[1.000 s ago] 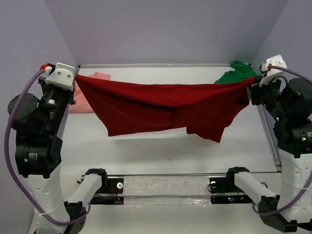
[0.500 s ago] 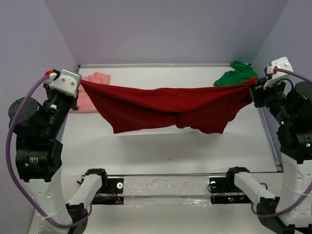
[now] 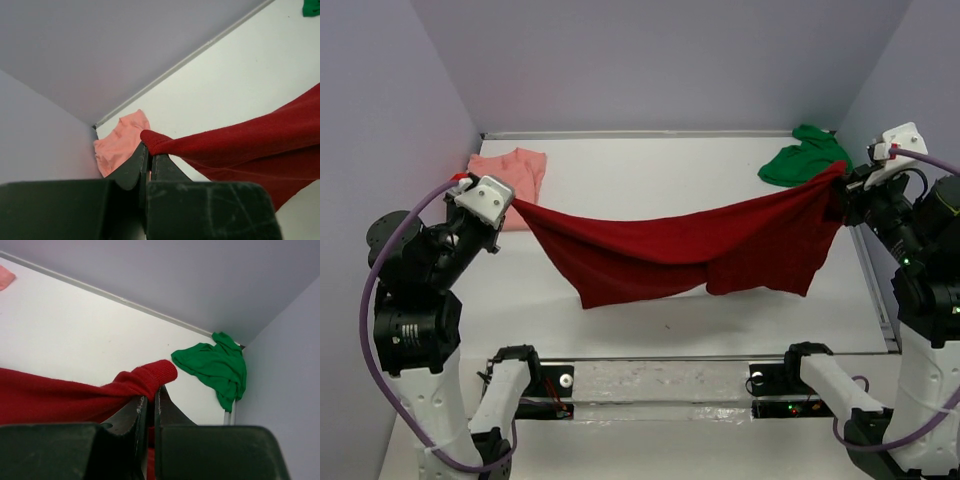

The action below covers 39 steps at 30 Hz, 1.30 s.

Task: Fold and stack the t-shirts
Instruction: Flatten the tshirt out

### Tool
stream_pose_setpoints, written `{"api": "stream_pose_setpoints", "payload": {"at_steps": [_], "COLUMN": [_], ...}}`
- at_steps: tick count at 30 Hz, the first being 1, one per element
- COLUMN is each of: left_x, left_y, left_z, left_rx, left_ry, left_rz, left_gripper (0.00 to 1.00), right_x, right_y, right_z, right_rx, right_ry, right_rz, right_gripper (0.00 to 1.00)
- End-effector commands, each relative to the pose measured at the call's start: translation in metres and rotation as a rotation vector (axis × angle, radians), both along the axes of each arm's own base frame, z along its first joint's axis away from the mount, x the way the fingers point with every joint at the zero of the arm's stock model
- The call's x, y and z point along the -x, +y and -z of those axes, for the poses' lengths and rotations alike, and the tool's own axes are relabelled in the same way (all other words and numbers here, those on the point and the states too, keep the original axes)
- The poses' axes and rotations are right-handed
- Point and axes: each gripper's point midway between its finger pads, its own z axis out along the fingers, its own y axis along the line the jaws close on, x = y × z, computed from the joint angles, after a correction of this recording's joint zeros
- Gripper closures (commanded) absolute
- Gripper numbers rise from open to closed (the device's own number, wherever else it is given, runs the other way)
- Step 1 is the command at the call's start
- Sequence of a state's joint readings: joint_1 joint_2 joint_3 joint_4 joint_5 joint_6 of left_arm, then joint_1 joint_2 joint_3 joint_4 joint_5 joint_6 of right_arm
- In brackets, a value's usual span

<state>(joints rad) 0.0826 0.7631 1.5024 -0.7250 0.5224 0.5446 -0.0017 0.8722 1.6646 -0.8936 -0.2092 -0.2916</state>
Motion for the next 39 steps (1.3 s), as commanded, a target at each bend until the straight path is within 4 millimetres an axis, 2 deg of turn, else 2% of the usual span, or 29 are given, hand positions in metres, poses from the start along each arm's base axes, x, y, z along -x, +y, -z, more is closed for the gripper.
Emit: {"api": "stream_pose_setpoints", "payload": {"at_steps": [1,5,7,8,9,10,12,13,14,15,16,17,19,20,21,22,23,24,25,26,27,29,30,32,34,35,36,38,39], "left_x": [-0.023,-0.086,-0.115,-0.14,-0.155,-0.169,-0.209,-0.223,-0.249,-0.264,-0.287,-0.299,-0.326,-0.34,-0.354,-0.362,-0.372,-0.375,-0.377,-0.373,-0.371,-0.361,-0.355,-0.34,-0.327,-0.317,-0.307,-0.289,-0.274], "left_y": [-0.004,0.005,0.009,0.011,0.01,0.009,0.003,0.001,-0.009,-0.014,-0.013,-0.028,-0.035,-0.04,-0.051,-0.054,-0.053,-0.065,-0.062,-0.063,-0.063,-0.063,-0.059,-0.051,-0.041,-0.032,-0.029,-0.031,-0.032], "left_z": [0.008,0.048,0.056,0.077,0.076,0.081,0.102,0.108,0.129,0.138,0.173,0.175,0.185,0.212,0.202,0.202,0.208,0.205,0.204,0.202,0.196,0.174,0.176,0.156,0.161,0.149,0.16,0.162,0.187], "left_rx": [0.002,0.011,0.012,0.021,0.02,0.025,0.028,0.022,-0.006,-0.017,-0.047,-0.063,-0.065,-0.069,-0.029,-0.014,-0.016,-0.01,-0.015,-0.025,-0.028,-0.041,-0.047,-0.062,-0.095,-0.1,-0.126,-0.141,-0.171], "left_ry": [0.011,0.109,0.113,0.174,0.164,0.176,0.227,0.233,0.274,0.279,0.342,0.334,0.314,0.355,0.316,0.308,0.306,0.278,0.262,0.246,0.219,0.156,0.156,0.12,0.125,0.108,0.146,0.173,0.261], "left_rz": [0.041,0.024,0.007,0.006,0.013,0.014,0.021,0.0,-0.023,-0.038,-0.095,-0.077,-0.118,-0.128,-0.141,-0.169,-0.208,-0.214,-0.262,-0.277,-0.302,-0.354,-0.376,-0.407,-0.45,-0.481,-0.477,-0.427,-0.395], "left_gripper": [1.0,1.0,1.0,1.0,1.0,1.0,1.0,1.0,1.0,1.0,1.0,1.0,1.0,1.0,0.95,0.81,0.48,0.38,0.31,0.05,0.01,0.01,0.01,0.01,0.01,0.01,0.01,0.01,0.01], "right_x": [-0.025,-0.086,-0.127,-0.14,-0.157,-0.182,-0.213,-0.227,-0.251,-0.266,-0.28,-0.301,-0.322,-0.336,-0.344,-0.35,-0.354,-0.354,-0.353,-0.351,-0.348,-0.333,-0.324,-0.312,-0.3,-0.29,-0.281,-0.263,-0.252], "right_y": [0.003,-0.005,-0.006,-0.006,-0.004,-0.004,-0.002,-0.001,0.0,0.001,0.003,0.003,0.003,0.003,0.003,0.002,0.002,0.002,0.001,0.0,0.0,-0.005,-0.005,-0.006,-0.007,-0.008,-0.011,-0.017,-0.018], "right_z": [-0.008,0.031,0.064,0.074,0.082,0.106,0.117,0.134,0.163,0.174,0.178,0.217,0.245,0.244,0.274,0.282,0.287,0.298,0.301,0.304,0.304,0.303,0.31,0.289,0.281,0.286,0.271,0.277,0.267], "right_rx": [-0.009,0.032,0.047,0.049,0.052,0.054,0.057,0.056,0.056,0.055,0.058,0.054,0.056,0.062,0.06,0.062,0.062,0.063,0.068,0.075,0.079,0.084,0.086,0.093,0.101,0.104,0.115,0.129,0.135], "right_ry": [0.0,0.107,0.182,0.203,0.209,0.264,0.269,0.297,0.354,0.361,0.362,0.436,0.482,0.469,0.526,0.539,0.545,0.566,0.572,0.579,0.581,0.595,0.618,0.586,0.577,0.594,0.568,0.595,0.584], "right_rz": [-0.019,0.007,0.005,0.002,-0.011,-0.017,-0.035,-0.041,-0.054,-0.061,-0.075,-0.08,-0.09,-0.09,-0.092,-0.092,-0.087,-0.091,-0.093,-0.087,-0.089,-0.086,-0.09,-0.083,-0.078,-0.076,-0.057,-0.029,-0.021], "right_gripper": [1.0,1.0,1.0,1.0,1.0,1.0,1.0,1.0,1.0,1.0,1.0,1.0,1.0,1.0,0.7,0.43,0.26,0.06,0.01,0.0,0.0,0.0,0.0,0.0,0.0,0.0,0.0,0.0,0.0]}}
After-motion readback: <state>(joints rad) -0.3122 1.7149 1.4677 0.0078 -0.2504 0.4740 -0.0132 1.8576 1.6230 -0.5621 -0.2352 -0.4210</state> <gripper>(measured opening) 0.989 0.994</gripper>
